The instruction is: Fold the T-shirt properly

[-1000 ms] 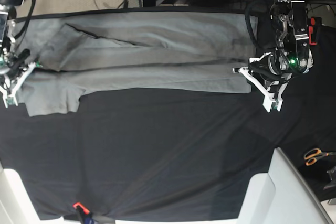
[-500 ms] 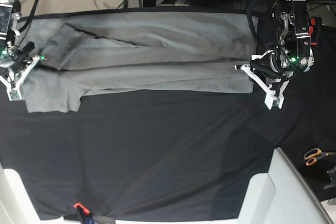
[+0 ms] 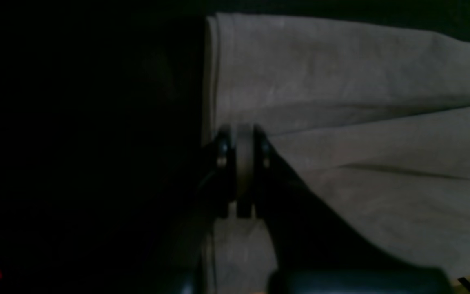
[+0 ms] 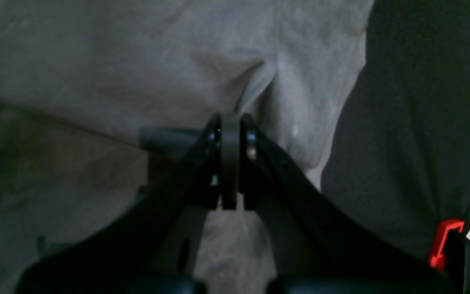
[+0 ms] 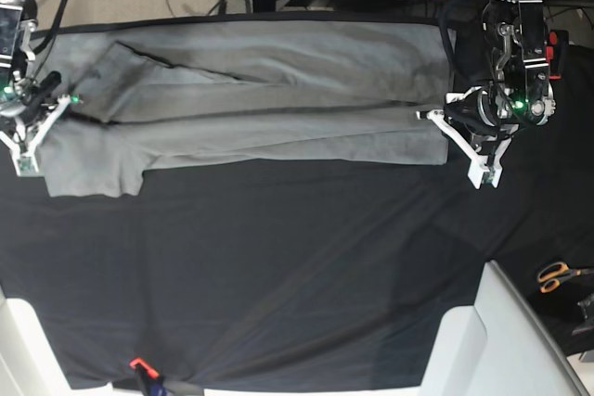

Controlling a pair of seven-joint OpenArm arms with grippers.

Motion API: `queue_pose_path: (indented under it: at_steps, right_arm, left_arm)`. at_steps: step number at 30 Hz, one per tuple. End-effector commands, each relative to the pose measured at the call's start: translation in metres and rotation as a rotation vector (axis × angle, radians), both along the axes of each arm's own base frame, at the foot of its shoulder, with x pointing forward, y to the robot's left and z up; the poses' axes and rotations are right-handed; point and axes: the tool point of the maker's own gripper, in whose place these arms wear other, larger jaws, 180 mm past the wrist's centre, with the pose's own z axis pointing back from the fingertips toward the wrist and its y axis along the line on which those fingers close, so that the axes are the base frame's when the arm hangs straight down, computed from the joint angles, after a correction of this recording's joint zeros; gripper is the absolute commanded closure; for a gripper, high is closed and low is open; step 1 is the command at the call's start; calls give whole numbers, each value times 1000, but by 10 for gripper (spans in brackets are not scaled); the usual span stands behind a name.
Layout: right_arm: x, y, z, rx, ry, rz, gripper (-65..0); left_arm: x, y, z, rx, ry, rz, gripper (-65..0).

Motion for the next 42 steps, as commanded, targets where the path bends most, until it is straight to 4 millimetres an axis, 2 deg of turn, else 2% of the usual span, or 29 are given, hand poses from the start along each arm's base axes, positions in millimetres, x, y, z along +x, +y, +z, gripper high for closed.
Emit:
queue_pose_path:
  at_steps: [1, 3, 5, 8, 10, 13, 16, 19, 22, 26, 29, 31, 38, 40, 42]
  right_arm:
    - [5, -13, 12, -33, -12, -18, -60]
    - [1, -24, 19, -46, -1, -65, -161]
    - [4, -27, 28, -48, -30, -91, -272]
    - [8, -39, 53, -60, -115, -157, -455]
    - [13, -41, 65, -72, -153, -158, -495]
    - [37, -41, 80, -68, -207, -149, -494]
    - [75, -28, 82, -9, -229, -64, -495]
    - [102, -14, 70, 53, -203, 26, -495]
    - [119, -11, 56, 100, -180, 35, -495]
    - [129, -13, 33, 180, -166, 7, -495]
    - [135, -8, 23, 228, -197, -1, -495]
    - [135, -14, 21, 234, -186, -14, -495]
    - [131, -11, 13, 253, -162, -24, -491]
    - [131, -11, 13, 253, -162, -24, -441]
    - [131, -11, 13, 253, -162, -24, -344]
  left_arm:
    - [10, 5, 10, 17, -40, -5, 0]
    - [11, 5, 11, 17, -44, -6, 0]
    - [12, 5, 12, 17, -46, -6, 0]
    - [13, 4, 12, 14, -49, -5, 0]
    - [13, 4, 12, 14, -49, -5, 0]
    - [12, 4, 12, 14, -47, -5, 0]
    - [13, 4, 12, 14, -49, -5, 0]
    - [13, 3, 12, 12, -49, -5, 0]
    - [13, 4, 12, 15, -47, -5, 0]
    - [13, 4, 12, 15, -47, -5, 0]
    - [13, 4, 11, 15, -46, -4, 0]
    - [13, 4, 11, 15, -46, -4, 0]
    - [13, 4, 12, 15, -47, -4, 0]
    - [13, 4, 12, 15, -47, -4, 0]
    - [13, 4, 12, 15, -47, -4, 0]
